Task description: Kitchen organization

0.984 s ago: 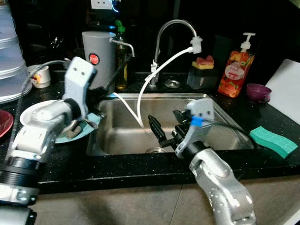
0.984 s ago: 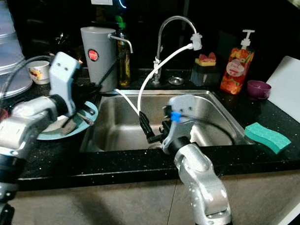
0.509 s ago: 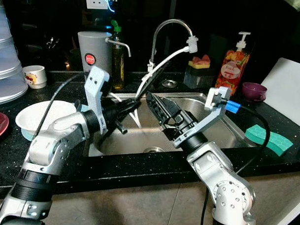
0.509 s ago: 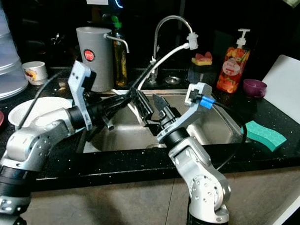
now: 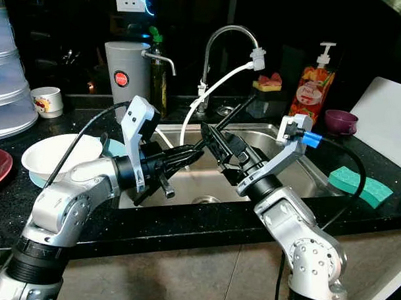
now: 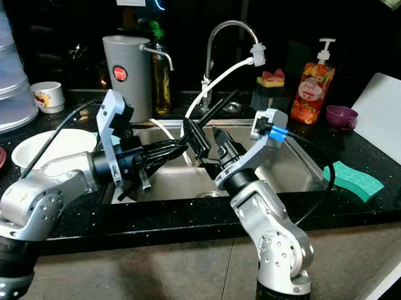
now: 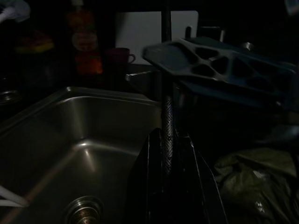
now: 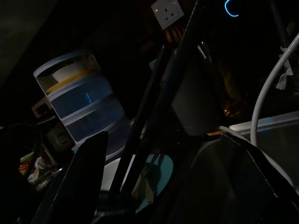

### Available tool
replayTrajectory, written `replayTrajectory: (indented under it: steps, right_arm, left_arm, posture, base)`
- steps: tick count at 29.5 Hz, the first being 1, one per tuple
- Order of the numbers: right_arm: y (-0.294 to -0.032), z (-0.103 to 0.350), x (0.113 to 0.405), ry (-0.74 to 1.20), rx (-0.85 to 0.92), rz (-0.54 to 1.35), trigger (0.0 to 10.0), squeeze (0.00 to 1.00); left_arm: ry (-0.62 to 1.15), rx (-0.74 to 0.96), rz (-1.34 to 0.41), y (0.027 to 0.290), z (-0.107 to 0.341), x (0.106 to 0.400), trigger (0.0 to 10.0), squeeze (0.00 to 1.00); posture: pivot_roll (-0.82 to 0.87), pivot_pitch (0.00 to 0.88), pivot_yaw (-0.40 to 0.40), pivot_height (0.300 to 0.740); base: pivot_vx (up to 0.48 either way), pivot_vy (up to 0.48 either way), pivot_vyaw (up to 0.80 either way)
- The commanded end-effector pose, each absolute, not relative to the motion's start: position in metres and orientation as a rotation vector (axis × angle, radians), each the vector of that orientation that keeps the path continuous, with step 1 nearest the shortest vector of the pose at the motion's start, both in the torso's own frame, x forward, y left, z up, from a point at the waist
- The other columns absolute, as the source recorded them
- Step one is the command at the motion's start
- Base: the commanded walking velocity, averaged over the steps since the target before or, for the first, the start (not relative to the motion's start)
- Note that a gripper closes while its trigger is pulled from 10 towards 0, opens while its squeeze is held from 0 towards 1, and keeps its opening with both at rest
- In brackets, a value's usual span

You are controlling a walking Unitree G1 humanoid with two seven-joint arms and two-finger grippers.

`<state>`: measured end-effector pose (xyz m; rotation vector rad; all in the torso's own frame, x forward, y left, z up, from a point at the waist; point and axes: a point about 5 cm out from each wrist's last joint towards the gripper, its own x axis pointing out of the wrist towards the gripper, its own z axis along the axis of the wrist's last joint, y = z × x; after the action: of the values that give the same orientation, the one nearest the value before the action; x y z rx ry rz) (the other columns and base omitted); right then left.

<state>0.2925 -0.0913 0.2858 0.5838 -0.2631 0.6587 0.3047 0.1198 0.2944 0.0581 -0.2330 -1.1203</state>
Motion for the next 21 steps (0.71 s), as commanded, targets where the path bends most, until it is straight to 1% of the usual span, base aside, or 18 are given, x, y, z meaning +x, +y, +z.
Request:
replayTrajectory:
  steps: [1,2,3,4,5,6,7,16,20,21]
  right_arm:
    - [-0.090,0.289,0.293,-0.261,0.586,0.676,10.0,0.00]
    - [-0.090,0.290,0.293,-0.266,0.593,0.685,8.1,0.00]
    - [-0.090,0.291,0.292,-0.269,0.597,0.691,8.1,0.00]
    - [-0.090,0.292,0.292,-0.272,0.600,0.695,3.1,0.00]
    - [-0.090,0.292,0.292,-0.272,0.600,0.695,3.1,0.00]
    - [-0.089,0.292,0.291,-0.273,0.607,0.702,0.5,0.00]
    - [-0.089,0.293,0.291,-0.275,0.612,0.710,0.0,0.00]
    - [-0.088,0.298,0.286,-0.297,0.682,0.757,0.0,0.00]
    - [-0.090,0.299,0.286,-0.300,0.710,0.760,0.0,0.00]
    - [-0.090,0.299,0.286,-0.300,0.710,0.760,0.0,0.00]
  left_arm:
    - [-0.204,0.079,-1.141,0.118,0.289,0.302,10.0,0.00]
    - [-0.199,0.081,-1.142,0.117,0.288,0.302,10.0,0.00]
    - [-0.196,0.081,-1.144,0.117,0.287,0.302,10.0,0.00]
    - [-0.194,0.081,-1.146,0.116,0.286,0.301,10.0,0.00]
    - [-0.194,0.081,-1.146,0.116,0.286,0.301,10.0,0.00]
    - [-0.192,0.080,-1.151,0.115,0.286,0.301,10.0,0.00]
    - [-0.189,0.080,-1.155,0.114,0.285,0.301,10.0,0.00]
    - [-0.196,0.080,-1.133,0.113,0.284,0.305,10.0,0.00]
    - [-0.226,0.060,-1.039,0.114,0.289,0.316,10.0,0.00]
    - [-0.226,0.060,-1.039,0.114,0.289,0.316,10.0,0.00]
  posture:
    - [0.05,0.052,-0.027,0.740]
    - [0.05,0.052,-0.027,0.740]
    - [0.05,0.052,-0.027,0.740]
    - [0.05,0.052,-0.027,0.740]
    - [0.05,0.052,-0.027,0.740]
    - [0.05,0.048,-0.029,0.740]
    - [0.05,0.048,-0.029,0.740]
    - [0.05,0.045,-0.030,0.740]
    - [0.05,0.043,-0.030,0.740]
    - [0.05,0.043,-0.030,0.740]
  base:
    - [0.000,0.000,0.00]
    - [0.000,0.000,0.00]
    - [0.000,0.000,0.00]
    - [0.000,0.000,0.00]
    - [0.000,0.000,0.00]
    - [0.000,0.000,0.00]
    - [0.000,0.000,0.00]
    - [0.000,0.000,0.00]
    - [0.000,0.000,0.00]
    - [0.000,0.000,0.00]
